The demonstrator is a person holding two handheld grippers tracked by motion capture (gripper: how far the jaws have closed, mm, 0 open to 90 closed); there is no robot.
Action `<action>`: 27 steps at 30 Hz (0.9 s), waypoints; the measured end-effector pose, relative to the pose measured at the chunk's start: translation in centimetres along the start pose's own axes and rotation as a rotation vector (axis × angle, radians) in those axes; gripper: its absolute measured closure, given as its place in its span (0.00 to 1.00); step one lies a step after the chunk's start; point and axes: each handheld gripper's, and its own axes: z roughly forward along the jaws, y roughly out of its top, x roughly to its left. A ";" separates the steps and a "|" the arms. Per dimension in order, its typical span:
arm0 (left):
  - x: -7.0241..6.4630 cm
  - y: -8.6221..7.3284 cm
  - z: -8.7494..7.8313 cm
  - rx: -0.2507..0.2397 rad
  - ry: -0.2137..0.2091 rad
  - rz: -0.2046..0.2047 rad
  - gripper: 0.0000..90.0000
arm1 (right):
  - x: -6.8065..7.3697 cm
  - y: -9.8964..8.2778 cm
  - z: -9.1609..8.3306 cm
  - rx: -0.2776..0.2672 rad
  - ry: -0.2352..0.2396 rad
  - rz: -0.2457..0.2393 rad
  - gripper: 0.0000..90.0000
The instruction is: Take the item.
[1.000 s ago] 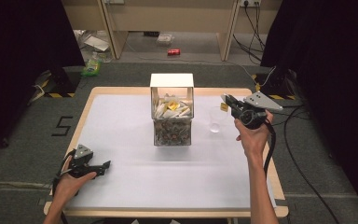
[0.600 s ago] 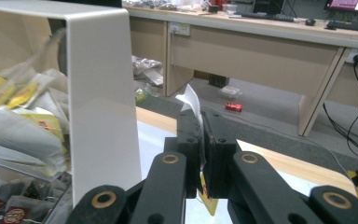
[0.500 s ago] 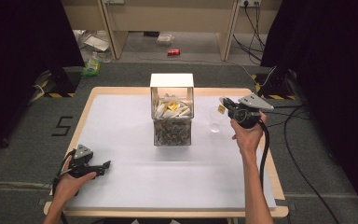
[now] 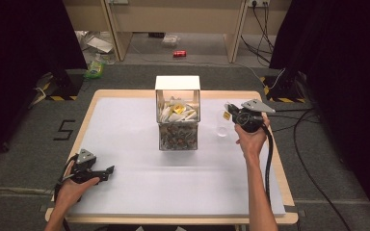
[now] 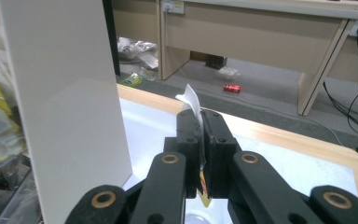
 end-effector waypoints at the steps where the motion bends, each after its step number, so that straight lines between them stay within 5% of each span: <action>1: 0.0 0.0 0.0 0.000 0.000 0.000 0.16 | -0.1 -0.2 0.3 0.005 0.001 0.006 0.97; 16: 0.0 0.0 0.0 0.000 0.000 0.000 0.16 | 0.2 -1.2 1.8 0.053 0.003 -0.002 0.96; 27: 0.0 0.0 0.0 0.000 0.000 -0.001 0.16 | -0.2 -2.6 2.4 0.072 0.002 0.042 0.96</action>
